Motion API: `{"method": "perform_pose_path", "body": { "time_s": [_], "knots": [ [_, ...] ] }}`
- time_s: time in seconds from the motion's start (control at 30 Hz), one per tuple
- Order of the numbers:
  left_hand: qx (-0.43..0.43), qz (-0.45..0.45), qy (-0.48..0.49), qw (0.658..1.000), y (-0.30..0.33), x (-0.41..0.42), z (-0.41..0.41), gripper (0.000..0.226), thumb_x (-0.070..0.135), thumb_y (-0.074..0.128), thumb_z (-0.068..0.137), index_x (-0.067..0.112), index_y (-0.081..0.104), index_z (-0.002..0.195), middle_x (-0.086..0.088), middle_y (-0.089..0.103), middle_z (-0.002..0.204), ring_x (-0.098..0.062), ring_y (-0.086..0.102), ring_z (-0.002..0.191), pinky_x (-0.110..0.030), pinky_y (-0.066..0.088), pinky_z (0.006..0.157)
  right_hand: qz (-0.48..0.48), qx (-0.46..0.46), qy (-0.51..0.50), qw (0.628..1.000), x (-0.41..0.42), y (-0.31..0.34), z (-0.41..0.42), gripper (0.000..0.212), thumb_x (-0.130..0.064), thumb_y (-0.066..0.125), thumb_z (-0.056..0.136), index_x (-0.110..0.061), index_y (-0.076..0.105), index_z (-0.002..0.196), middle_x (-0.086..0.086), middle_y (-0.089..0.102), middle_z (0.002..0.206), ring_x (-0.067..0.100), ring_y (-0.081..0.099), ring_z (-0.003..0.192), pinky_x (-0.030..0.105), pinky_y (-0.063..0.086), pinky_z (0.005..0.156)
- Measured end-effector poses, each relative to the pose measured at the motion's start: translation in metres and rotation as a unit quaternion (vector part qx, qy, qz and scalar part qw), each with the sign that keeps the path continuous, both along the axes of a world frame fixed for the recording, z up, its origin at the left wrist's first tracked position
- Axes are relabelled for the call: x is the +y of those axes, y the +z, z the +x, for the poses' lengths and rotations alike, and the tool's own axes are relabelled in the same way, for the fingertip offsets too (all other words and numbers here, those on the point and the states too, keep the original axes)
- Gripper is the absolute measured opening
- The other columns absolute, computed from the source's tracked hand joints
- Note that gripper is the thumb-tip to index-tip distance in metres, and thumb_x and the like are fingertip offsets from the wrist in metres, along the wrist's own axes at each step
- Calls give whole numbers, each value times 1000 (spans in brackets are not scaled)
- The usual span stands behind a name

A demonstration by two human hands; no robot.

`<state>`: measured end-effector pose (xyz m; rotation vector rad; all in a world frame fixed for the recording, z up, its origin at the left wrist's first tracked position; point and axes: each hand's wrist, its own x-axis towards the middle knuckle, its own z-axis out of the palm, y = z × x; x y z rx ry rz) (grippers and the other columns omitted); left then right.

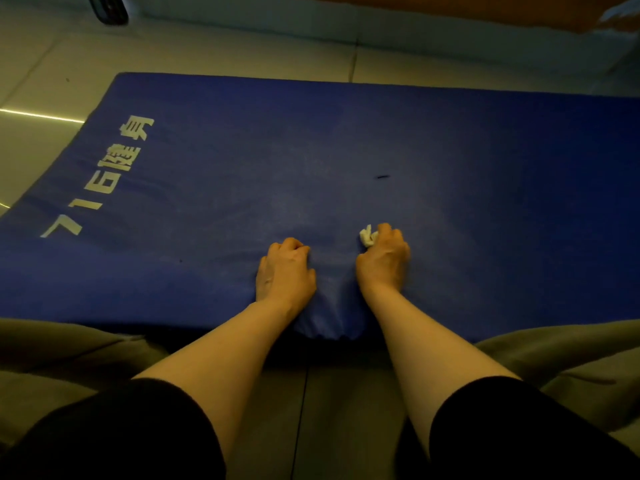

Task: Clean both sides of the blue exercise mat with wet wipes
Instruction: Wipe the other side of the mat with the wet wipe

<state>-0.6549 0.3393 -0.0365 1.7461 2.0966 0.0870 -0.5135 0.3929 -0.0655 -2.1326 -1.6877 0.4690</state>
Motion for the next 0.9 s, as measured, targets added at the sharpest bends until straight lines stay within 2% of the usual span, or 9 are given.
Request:
{"method": "perform_pose_path", "body": {
  "time_s": [0.1,0.2,0.3,0.4,0.5,0.6,0.67,0.83,0.9],
  "knots": [
    [-2,-32,-28,999,-2,17,-5,33,24,59,90,8,57,119,-8,49,130,-30,46,115,-41,43,93,85,26,127,988,-18,-5,-35,8,-4,61,81,1,64,85,21,59,82,40,57,68,36,42,56],
    [-28,-84,-28,996,1,41,-12,47,31,67,86,10,52,125,-9,40,144,-30,41,128,-41,43,97,37,31,195,980,-3,-10,-39,18,-14,59,89,3,65,90,20,58,90,37,56,80,35,35,62],
    [8,-143,-87,986,7,63,-23,93,41,76,78,11,26,150,-8,15,160,-26,16,147,-41,23,117,20,17,90,996,26,-11,-5,19,-8,55,87,3,63,100,23,56,103,40,54,91,40,40,75],
    [26,-161,-101,981,7,82,-36,108,50,77,74,10,15,153,-8,5,162,-24,3,149,-46,13,120,28,-11,-4,1000,34,-14,2,14,0,54,83,4,65,91,24,57,97,42,56,81,42,46,68],
    [49,-166,-99,980,-3,98,-46,112,55,73,75,11,8,154,-7,-2,162,-24,-1,149,-47,8,120,92,-7,135,987,18,-22,-39,18,-4,58,74,-4,72,85,22,63,83,38,59,62,32,48,54],
    [55,-159,-109,980,-10,111,-52,115,56,73,74,11,4,154,-7,-5,162,-23,-3,149,-46,6,120,48,15,244,969,16,-23,-56,12,-1,61,79,2,70,87,19,61,89,36,57,75,28,37,59],
    [54,-159,-112,979,-13,119,-56,121,56,77,70,12,2,155,-6,-8,162,-23,-5,149,-47,5,120,38,15,222,974,30,-25,-42,10,1,59,78,6,67,82,22,58,88,39,55,78,30,32,61],
    [39,-179,-118,976,-26,124,-59,130,56,79,67,16,-9,154,-2,-18,160,-21,-13,148,-56,1,118,34,-3,7,999,69,-34,2,19,0,49,81,5,66,89,22,57,98,42,55,85,41,43,68],
    [28,-173,-116,978,-34,122,-60,131,56,78,67,16,-12,153,-2,-21,160,-22,-16,148,-59,-1,117,58,17,-2,998,65,-32,-12,15,-1,53,80,3,66,85,23,59,90,42,57,75,40,45,61]
  ]
}}
